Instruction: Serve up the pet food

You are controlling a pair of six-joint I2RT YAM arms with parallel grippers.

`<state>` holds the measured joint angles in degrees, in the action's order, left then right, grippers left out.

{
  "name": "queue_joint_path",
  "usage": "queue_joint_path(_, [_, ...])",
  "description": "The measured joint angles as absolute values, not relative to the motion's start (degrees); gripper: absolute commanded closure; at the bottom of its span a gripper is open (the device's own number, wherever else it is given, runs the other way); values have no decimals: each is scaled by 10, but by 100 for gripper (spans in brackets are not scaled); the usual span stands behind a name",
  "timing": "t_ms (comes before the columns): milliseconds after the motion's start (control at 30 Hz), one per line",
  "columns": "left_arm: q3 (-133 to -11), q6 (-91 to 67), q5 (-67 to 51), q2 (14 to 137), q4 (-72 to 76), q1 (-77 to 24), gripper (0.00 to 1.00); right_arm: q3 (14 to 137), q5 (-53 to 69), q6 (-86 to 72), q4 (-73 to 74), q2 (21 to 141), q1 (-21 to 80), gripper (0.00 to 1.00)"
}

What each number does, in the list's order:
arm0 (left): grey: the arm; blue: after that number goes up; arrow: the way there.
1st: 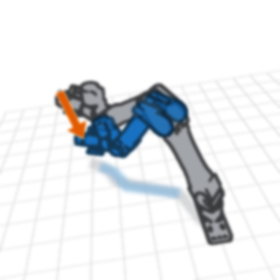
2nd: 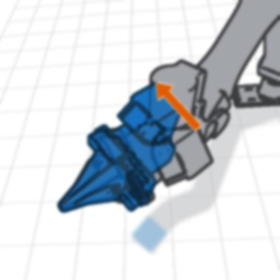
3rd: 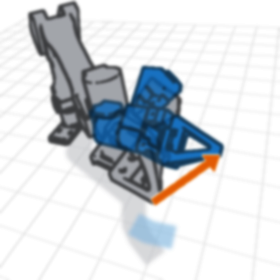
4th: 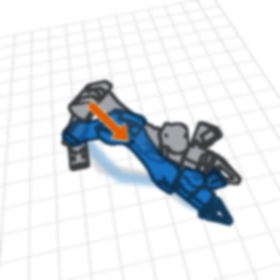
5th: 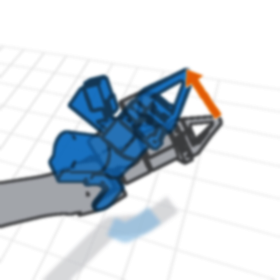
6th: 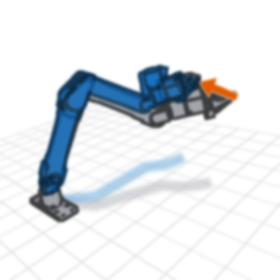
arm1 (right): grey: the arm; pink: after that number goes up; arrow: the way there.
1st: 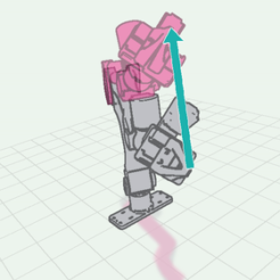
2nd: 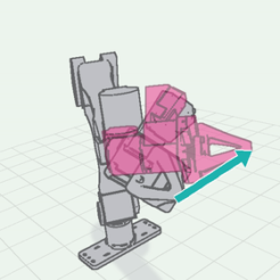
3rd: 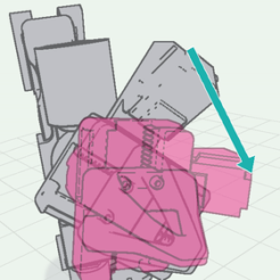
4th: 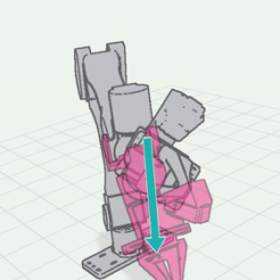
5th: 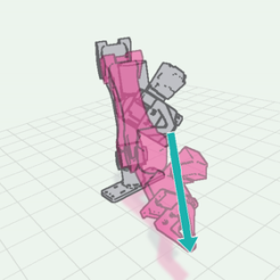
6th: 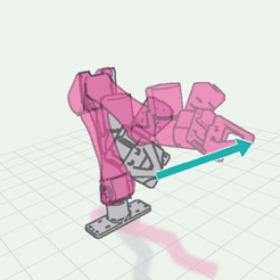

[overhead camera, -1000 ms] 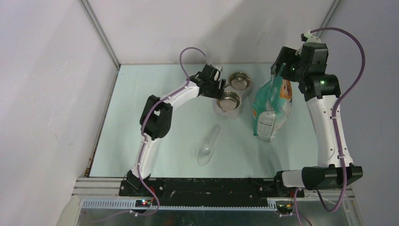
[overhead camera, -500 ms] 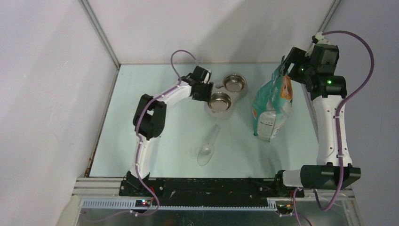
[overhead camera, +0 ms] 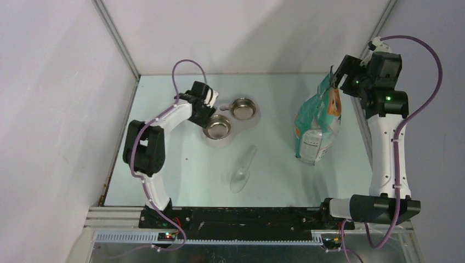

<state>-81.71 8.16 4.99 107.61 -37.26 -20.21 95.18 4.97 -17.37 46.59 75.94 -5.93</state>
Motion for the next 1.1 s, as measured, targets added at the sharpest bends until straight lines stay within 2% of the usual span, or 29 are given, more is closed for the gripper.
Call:
queue_joint_path(233, [-833,142,119,1064,-382,-159,26,952,50,-160,466,755,-60,21])
queue_joint_path(400, [-961,117,7,1062,-387,-166,23,952,73,-146,468,748,-62,23])
queue_joint_path(533, [-1067,81,-70,1055,-381,-209,22,964,94,-141,489,752,-57,15])
queue_joint_path(733, [-1142,10,-75,1044,-382,-277,21,1018,55,-135,510,787,2,15])
queue_joint_path(867, [-1145,-31,-56,1045,-397,-277,21,1053,4,-142,524,823,41,19])
queue_joint_path(1000, [-1128,-51,-44,1045,-416,-270,20,1067,-55,-143,548,844,57,30])
queue_joint_path(1067, [-1126,-55,-37,1045,-426,-270,19,1061,-70,-141,563,841,57,46])
queue_joint_path(1100, [-1126,-56,-32,1045,-430,-270,19,1055,-74,-136,568,835,57,58])
